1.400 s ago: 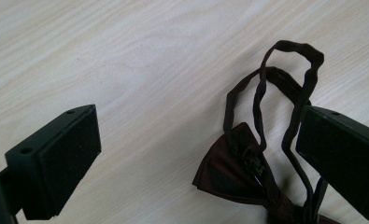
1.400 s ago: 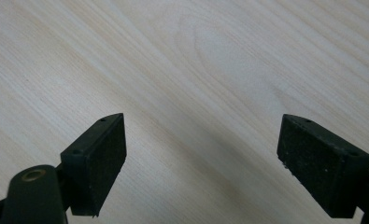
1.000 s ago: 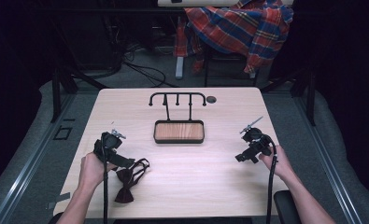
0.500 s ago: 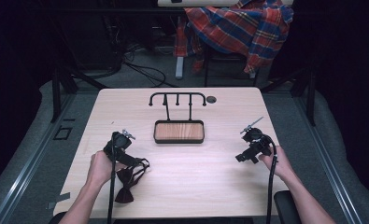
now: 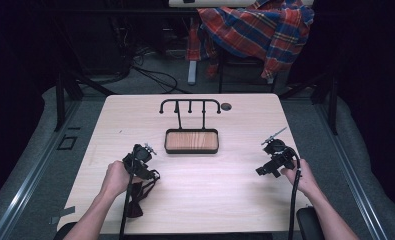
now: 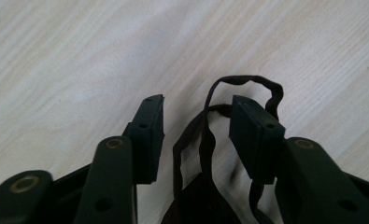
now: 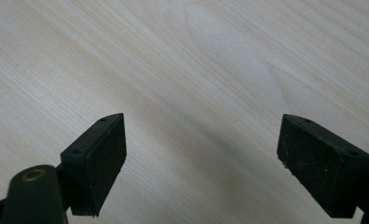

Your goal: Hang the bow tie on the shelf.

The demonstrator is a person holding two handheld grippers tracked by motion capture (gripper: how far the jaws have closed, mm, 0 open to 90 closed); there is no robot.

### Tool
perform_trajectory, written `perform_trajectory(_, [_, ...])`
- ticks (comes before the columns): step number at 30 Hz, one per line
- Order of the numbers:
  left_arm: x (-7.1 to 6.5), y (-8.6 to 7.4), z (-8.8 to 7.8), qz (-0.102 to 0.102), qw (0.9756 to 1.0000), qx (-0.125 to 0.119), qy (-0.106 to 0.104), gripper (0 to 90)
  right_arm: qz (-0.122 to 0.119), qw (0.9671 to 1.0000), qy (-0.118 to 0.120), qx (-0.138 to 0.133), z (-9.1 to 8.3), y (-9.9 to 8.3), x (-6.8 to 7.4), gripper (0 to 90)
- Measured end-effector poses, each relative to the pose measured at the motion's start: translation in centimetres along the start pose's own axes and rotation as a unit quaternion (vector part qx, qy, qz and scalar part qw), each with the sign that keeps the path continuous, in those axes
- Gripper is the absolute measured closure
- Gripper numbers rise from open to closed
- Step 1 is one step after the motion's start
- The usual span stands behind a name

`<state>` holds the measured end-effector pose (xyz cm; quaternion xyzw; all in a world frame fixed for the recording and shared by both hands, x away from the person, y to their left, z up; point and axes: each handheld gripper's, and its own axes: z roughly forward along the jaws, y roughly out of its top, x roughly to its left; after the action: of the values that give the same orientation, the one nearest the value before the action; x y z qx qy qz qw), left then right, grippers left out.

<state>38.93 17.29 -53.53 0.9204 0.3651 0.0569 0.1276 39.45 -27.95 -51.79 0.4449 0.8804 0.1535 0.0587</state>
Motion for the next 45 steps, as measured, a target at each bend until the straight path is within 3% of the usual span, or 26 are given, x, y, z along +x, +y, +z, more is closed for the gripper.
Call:
perform_trajectory(2, [0.0, -0.1, 0.1, 0.003, 1.0, 0.007, 0.0, 59.1, 0.012, 0.9998, 0.008, -0.013, 0.2, 0.0, 0.2, 15.6])
perform_trajectory(8, [0.0, -0.2, 0.5, 0.009, 0.9997, 0.024, 0.0, 66.4, 0.008, 0.9999, 0.006, -0.006, 0.1, 0.1, 0.1, 15.6])
perform_trajectory(16, [-0.4, -0.3, 0.7, 0.027, 0.9991, 0.033, 0.003, 84.6, 0.005, 0.9999, 0.007, -0.008, 0.1, 0.0, 0.1, 15.6])
perform_trajectory(20, [-0.4, -0.3, 0.8, 0.03, 0.9989, 0.035, 0.003, 87.9, -0.002, 1.0, 0.003, 0.002, 0.0, 0.0, 0.0, 15.6])
perform_trajectory(22, [-0.5, -0.3, 0.8, 0.029, 0.9989, 0.036, 0.003, 88.9, 0.004, 1.0, 0.003, -0.005, 0.1, 0.0, 0.0, 15.6])
perform_trajectory(28, [-0.7, -0.3, 0.3, 0.028, 0.9995, 0.015, 0.006, 89.5, 0.004, 0.9999, 0.012, -0.004, 0.1, 0.0, 0.1, 15.6])
perform_trajectory(39, [-0.3, -0.5, -0.9, 0.016, 0.9997, -0.016, 0.014, 89.6, 0.001, 1.0, 0.006, -0.001, 0.1, 0.1, 0.1, 15.6])
perform_trajectory(41, [-0.2, -0.6, -1.2, 0.01, 0.9997, -0.02, 0.013, 89.5, 0.001, 1.0, 0.005, -0.001, 0.1, 0.1, 0.1, 15.6])
perform_trajectory(43, [0.3, -0.7, -1.5, -0.013, 0.9996, -0.025, 0.005, 89.6, 0.001, 1.0, 0.006, 0.001, 0.2, 0.1, 0.1, 15.6])
perform_trajectory(45, [0.5, -0.7, -1.7, -0.017, 0.9995, -0.028, 0.005, 89.6, -0.003, 1.0, 0.006, 0.006, 0.1, 0.1, 0.0, 15.6])
